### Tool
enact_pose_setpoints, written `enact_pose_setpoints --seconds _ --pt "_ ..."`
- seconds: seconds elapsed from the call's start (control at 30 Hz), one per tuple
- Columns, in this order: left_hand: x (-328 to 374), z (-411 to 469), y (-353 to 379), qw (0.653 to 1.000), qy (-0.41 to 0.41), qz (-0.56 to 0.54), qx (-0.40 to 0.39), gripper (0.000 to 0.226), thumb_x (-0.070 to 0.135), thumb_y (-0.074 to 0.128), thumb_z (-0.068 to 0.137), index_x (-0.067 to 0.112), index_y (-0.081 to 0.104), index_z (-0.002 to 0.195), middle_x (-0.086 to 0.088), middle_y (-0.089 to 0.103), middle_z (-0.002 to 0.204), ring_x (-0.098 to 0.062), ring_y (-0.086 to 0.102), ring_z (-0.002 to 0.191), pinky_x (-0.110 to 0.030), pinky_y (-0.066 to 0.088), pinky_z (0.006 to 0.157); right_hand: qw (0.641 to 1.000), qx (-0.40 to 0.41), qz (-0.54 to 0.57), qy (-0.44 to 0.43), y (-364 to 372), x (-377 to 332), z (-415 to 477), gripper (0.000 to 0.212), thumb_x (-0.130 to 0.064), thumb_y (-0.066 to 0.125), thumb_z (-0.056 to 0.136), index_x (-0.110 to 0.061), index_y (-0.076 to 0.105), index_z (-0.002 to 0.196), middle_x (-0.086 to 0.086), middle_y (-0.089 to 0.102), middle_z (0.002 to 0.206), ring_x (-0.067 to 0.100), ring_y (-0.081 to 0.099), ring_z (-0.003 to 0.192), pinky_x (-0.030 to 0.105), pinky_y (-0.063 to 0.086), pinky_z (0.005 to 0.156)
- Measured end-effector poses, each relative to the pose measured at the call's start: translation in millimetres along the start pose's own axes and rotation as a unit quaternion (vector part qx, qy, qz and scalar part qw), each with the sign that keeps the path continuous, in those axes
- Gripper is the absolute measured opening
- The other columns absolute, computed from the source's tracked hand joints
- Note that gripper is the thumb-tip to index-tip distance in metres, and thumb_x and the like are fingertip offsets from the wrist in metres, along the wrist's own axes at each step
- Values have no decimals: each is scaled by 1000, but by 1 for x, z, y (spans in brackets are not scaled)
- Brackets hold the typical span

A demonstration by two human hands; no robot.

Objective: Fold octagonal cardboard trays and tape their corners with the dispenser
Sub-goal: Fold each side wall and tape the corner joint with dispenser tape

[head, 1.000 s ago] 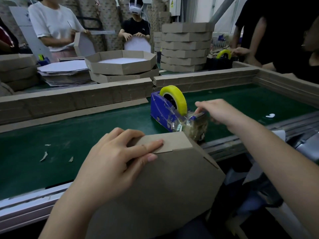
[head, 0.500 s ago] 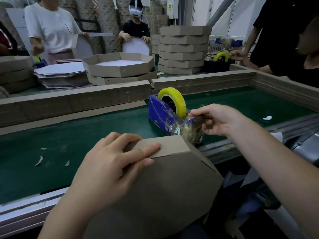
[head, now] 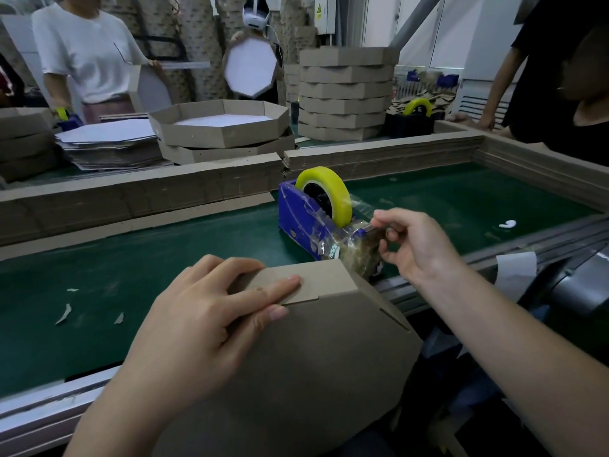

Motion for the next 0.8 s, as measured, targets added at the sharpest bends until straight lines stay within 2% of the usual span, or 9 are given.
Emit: enact_pose_setpoints --seconds 0.13,0.33,0.5,0.57,0.63,0.7,0.77,0.8 --pt "-1 0 0 1000 -1 -4 1 39 50 39 94 39 66 121 4 66 111 -24 59 90 -41 52 69 998 -16 36 -56 -2 6 -6 40 -2 58 81 -16 65 43 -7 55 52 3 47 53 24 42 65" --pt "0 2 3 1000 1 -1 -9 40 51 38 94 41 65 122 5 65 112 -23 58 90 -41 52 71 991 -25 96 -91 -12 15 -10 51 9 45 84 -18 46 41 -1 42 55 8 48 53 29 45 71" --pt "-1 3 2 1000 -2 -10 -10 39 51 40 93 42 64 122 6 65 113 -23 58 93 -42 52 72 990 -45 66 -114 -15 16 -12 44 9 47 79 -15 40 43 3 37 64 13 44 65 33 44 78" --pt "0 3 2 1000 -3 -18 -5 39 51 41 92 40 65 121 8 65 113 -22 59 93 -42 52 73 989 -40 -3 -141 -22 14 -15 44 12 51 83 -10 43 46 3 37 68 14 44 68 34 45 79" --pt "0 3 1 999 -7 -35 7 40 51 43 91 36 68 119 10 65 112 -21 59 92 -43 52 73 959 -7 -191 -211 -29 5 -19 35 6 63 83 -3 50 52 2 40 71 11 45 68 24 43 75" --pt "1 2 -1 999 -7 -45 21 39 50 45 90 31 72 112 12 66 111 -21 61 93 -43 52 73 892 29 -358 -273 -29 -6 -25 28 -6 74 80 -6 60 57 1 42 73 6 43 64 13 36 64" --pt "1 2 -2 999 -5 -44 29 37 50 47 89 29 73 103 14 65 110 -20 61 94 -43 52 72 837 60 -437 -323 -27 -15 -30 26 -12 76 79 -12 63 57 0 41 72 7 42 62 15 35 59" --pt "2 2 -2 999 -4 -44 31 35 50 47 89 28 72 100 15 65 110 -20 61 93 -43 52 72 815 73 -462 -343 -24 -19 -34 25 -14 76 79 -12 63 58 -1 40 72 8 42 62 20 38 59"
Point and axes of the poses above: each hand's wrist, its own z-axis towards the middle knuckle, its own y-axis out of the palm, x = y × z, the point moved 6 cm from there along z, towards the middle knuckle
